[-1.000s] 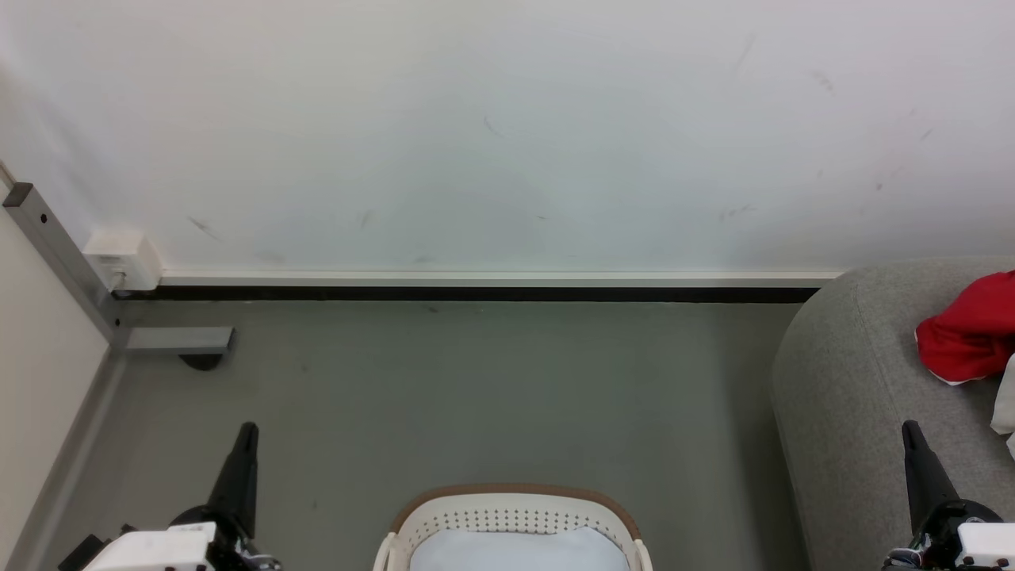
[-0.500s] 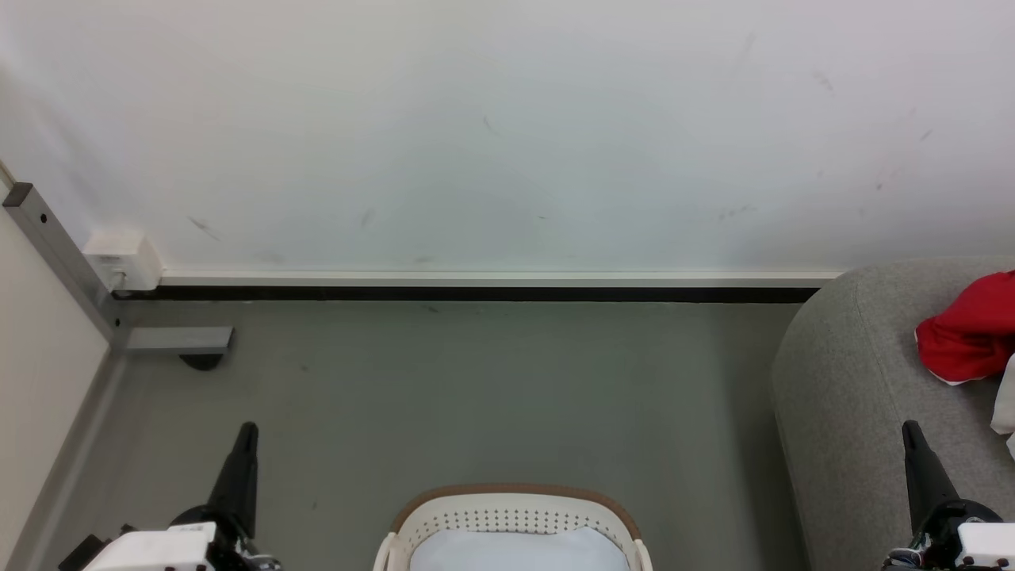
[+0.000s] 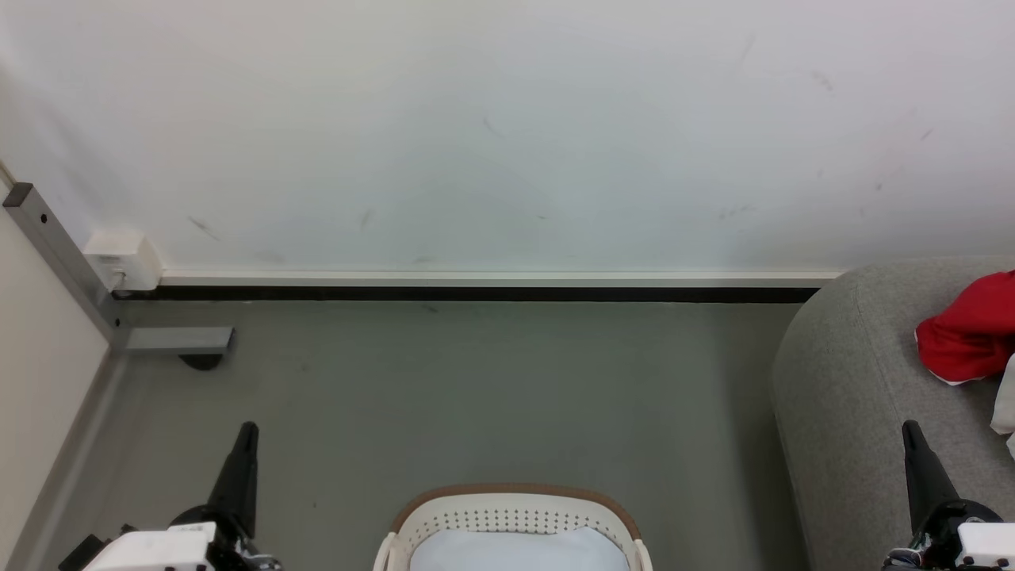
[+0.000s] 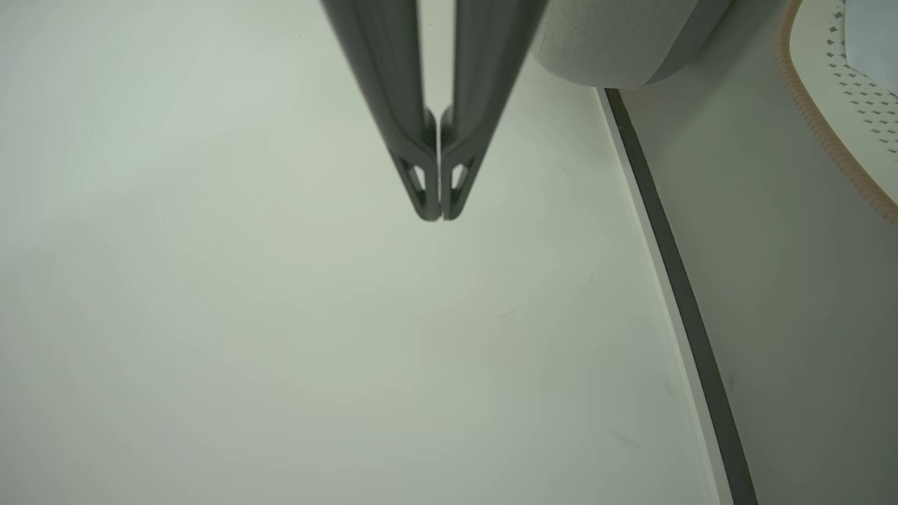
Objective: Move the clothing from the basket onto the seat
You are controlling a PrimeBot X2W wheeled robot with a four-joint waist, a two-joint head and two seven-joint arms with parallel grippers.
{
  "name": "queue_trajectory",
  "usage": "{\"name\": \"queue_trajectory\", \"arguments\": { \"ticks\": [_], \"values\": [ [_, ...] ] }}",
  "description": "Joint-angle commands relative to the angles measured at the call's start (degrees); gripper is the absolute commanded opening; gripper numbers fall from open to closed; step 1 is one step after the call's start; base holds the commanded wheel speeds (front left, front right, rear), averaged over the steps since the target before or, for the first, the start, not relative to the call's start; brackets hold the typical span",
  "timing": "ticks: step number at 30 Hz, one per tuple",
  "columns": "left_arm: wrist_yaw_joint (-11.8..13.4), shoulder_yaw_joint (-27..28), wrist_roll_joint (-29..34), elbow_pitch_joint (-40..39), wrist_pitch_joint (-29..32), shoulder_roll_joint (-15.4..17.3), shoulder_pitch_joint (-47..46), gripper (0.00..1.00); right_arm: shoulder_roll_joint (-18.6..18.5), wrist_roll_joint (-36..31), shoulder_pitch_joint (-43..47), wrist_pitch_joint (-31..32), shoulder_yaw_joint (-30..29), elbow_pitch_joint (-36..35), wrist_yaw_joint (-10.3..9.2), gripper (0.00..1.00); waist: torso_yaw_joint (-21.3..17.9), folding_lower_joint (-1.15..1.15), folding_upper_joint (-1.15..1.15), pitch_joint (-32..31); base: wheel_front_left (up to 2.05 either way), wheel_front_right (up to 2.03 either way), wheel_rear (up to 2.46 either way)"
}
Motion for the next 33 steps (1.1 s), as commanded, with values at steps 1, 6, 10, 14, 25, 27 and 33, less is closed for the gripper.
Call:
{"name": "queue_trajectory", "arguments": {
  "ticks": [1,6,10,14,25,27,33],
  "values": [
    [-0.2,0.0,-0.7,-0.1,0.3,0.4,-0.3,0.00,0.0,-0.3,-0.7,0.2,-0.2,-0.3,-0.12,0.00,0.0,0.00,0.00,0.0,0.00,0.00,0.00],
    [-0.2,0.1,-0.7,-0.1,0.3,0.4,-0.3,0.00,0.1,-0.3,-0.7,0.3,-0.2,-0.3,-0.12,0.00,0.0,0.00,0.00,0.0,0.00,0.00,0.00],
    [-0.2,0.1,-0.7,-0.1,0.3,0.4,-0.3,0.00,0.1,-0.3,-0.7,0.3,-0.2,-0.3,-0.12,0.00,0.0,0.00,0.00,0.0,0.00,0.00,0.00],
    [-0.2,0.1,-0.7,-0.1,0.3,0.4,-0.3,0.00,0.1,-0.3,-0.7,0.3,-0.2,-0.3,-0.12,0.00,0.0,0.00,0.00,0.0,0.00,0.00,0.00],
    [-0.2,0.0,-0.7,-0.1,0.2,0.4,-0.3,0.00,0.1,-0.4,-0.7,0.4,-0.3,-0.2,-0.12,0.00,0.0,0.00,0.00,0.0,0.00,0.00,0.00],
    [-0.2,0.0,-0.7,-0.1,0.2,0.4,-0.3,0.00,0.1,-0.4,-0.7,0.4,-0.3,-0.2,-0.12,0.00,0.0,0.00,0.00,0.0,0.00,0.00,0.00],
    [-0.2,0.0,-0.7,-0.1,0.2,0.4,-0.3,0.00,0.2,-0.4,-0.7,0.4,-0.3,-0.2,-0.12,0.00,0.0,0.00,0.00,0.0,0.00,0.00,0.00]
  ]
}}
